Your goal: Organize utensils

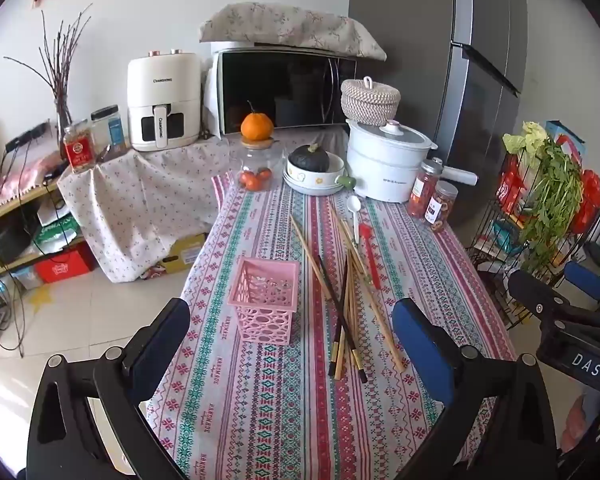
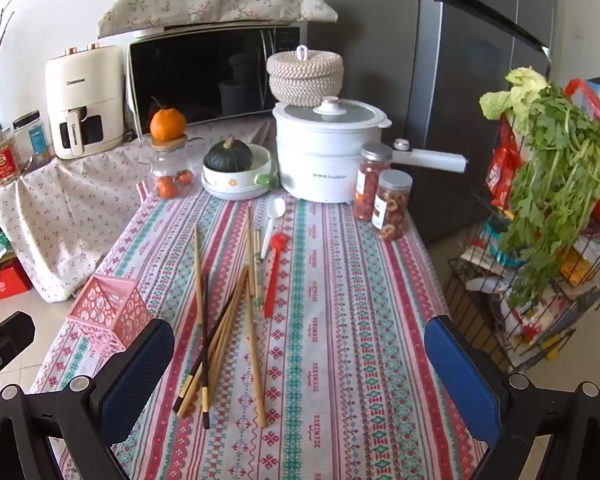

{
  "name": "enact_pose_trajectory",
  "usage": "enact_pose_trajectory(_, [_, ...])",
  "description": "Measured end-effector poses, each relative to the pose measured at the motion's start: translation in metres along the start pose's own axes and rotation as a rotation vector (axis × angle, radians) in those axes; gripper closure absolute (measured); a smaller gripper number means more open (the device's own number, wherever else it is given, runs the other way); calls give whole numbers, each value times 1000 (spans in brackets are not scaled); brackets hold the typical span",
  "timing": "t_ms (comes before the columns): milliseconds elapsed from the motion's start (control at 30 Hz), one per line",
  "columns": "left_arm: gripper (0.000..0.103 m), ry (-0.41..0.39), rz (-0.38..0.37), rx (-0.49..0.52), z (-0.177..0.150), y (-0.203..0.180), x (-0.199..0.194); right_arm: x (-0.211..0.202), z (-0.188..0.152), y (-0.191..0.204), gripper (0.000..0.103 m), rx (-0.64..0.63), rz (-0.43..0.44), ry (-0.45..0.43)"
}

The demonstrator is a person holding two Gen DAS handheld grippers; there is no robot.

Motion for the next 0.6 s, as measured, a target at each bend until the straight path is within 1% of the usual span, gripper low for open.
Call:
enact_pose_trajectory(133, [1, -2, 6, 11, 0, -3, -1, 3, 0, 1, 0, 2, -7, 2])
enact_pose_trajectory(167, [1, -3, 7, 14, 0, -4, -1, 2, 0, 0, 0, 12, 3, -2])
enact_pose_trajectory(267, [1, -11, -4, 7, -1, -2, -2, 3, 0, 1, 0, 14, -1, 0])
enact_pose_trajectory(333, [1, -7, -2, 6, 0, -2, -1, 7, -1, 0, 0, 19, 2, -1])
enact_pose_trajectory(600, [1, -9, -2, -7, -2, 0, 1, 4, 0, 0, 0, 20, 6, 3])
Point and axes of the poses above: each gripper's, at about its wrist camera, not at the fingertips, and x roughly the way its jaws point, y to its left, z to its top, the point moved 9 cm from there along x, roughly the way its jaws point, and after that the axes turned 14 degrees about -z, right-handed, at the moved point
